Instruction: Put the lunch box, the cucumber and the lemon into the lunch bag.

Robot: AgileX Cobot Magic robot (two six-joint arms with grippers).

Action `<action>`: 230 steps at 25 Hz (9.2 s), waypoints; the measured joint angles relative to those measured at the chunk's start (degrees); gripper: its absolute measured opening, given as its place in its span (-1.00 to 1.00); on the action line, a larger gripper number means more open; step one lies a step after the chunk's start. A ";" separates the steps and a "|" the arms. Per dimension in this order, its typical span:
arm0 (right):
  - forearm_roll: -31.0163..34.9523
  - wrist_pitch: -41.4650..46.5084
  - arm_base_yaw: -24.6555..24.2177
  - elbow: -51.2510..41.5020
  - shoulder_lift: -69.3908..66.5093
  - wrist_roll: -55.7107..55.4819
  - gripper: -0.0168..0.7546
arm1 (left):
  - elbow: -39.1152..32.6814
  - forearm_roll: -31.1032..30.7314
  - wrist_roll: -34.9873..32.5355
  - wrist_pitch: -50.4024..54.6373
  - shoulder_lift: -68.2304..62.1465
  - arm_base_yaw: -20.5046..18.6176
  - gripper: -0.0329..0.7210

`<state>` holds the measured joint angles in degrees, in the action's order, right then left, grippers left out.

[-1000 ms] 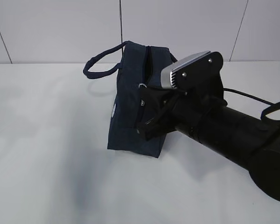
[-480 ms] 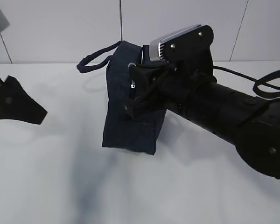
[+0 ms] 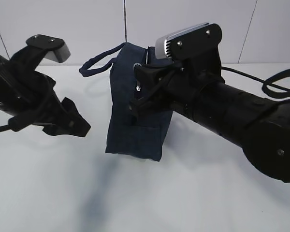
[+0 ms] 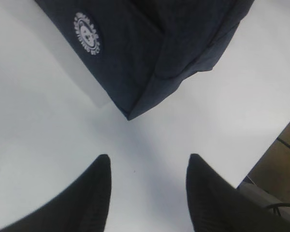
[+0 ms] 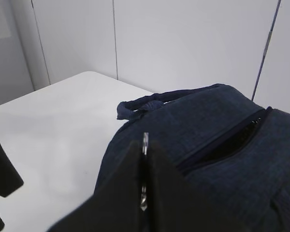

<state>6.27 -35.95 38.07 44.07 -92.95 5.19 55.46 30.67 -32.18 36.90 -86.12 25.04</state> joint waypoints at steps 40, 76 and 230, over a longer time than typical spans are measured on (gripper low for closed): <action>4.32 5.49 -0.10 5.57 0.00 -2.49 -0.96 | 0.00 13.69 -6.94 -19.85 -9.36 6.98 -0.92; 6.76 19.38 -11.24 40.74 -23.61 2.75 -0.96 | -4.64 14.37 -7.03 -20.08 -9.36 6.98 -0.93; 16.96 66.32 -20.74 60.84 -34.15 3.87 -0.96 | 50.64 4.18 -2.52 25.47 -34.43 -2.69 -0.85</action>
<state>23.23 30.38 17.33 104.91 -127.11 9.06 106.09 34.85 -34.70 62.36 -120.55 22.34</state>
